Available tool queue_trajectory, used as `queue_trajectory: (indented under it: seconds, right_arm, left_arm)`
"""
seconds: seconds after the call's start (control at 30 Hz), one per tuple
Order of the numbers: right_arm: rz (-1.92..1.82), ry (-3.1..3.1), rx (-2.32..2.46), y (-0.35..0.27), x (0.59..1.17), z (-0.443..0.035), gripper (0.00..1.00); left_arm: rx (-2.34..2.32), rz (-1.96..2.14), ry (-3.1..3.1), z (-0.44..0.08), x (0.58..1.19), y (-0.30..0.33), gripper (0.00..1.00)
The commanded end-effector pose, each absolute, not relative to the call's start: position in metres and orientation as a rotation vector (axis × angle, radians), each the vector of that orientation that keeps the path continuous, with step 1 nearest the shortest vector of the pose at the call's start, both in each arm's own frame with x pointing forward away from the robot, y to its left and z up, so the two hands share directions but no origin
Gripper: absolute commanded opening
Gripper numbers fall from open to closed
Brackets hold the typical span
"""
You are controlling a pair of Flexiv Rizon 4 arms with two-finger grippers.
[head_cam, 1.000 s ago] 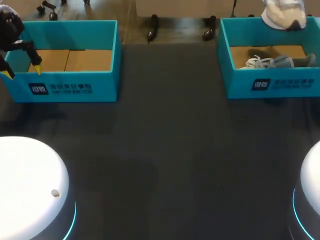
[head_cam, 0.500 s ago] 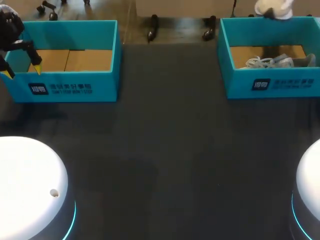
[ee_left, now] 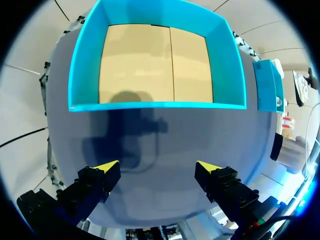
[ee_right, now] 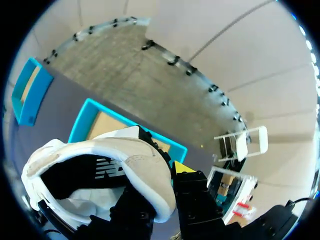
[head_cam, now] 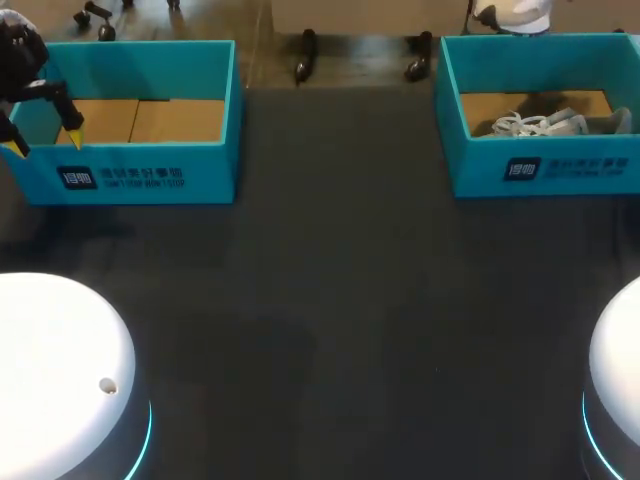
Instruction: Take the shoe out of the shoebox, open the shoe tongue, remove and reinsert the insole, then place the shoe into the shoebox
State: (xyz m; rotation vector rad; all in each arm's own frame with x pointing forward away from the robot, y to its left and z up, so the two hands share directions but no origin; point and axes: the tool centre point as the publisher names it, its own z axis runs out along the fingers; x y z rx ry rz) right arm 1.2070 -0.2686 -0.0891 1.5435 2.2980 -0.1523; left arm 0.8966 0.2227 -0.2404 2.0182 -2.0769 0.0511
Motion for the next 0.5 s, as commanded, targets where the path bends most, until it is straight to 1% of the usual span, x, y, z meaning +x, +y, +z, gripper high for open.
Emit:
queue_trajectory:
  seconds: [0.03,0.2,0.27,0.5]
  right_arm:
    - [-0.197,2.162,1.706,-0.293,1.2,-0.092,0.0]
    - [-0.243,1.998,1.856,-0.312,1.188,-0.103,0.0]
    - [-0.324,1.921,1.886,-0.313,1.183,-0.11,0.0]
    - [-0.324,1.921,1.886,-0.313,1.183,-0.11,0.0]
  left_arm:
    - [2.018,0.046,-2.078,-0.24,0.897,0.223,1.0]
    - [2.018,0.046,-2.078,-0.24,0.897,0.223,1.0]
    - [2.018,0.046,-2.078,-0.24,0.897,0.223,1.0]
    - [2.018,0.046,-2.078,-0.24,0.897,0.223,1.0]
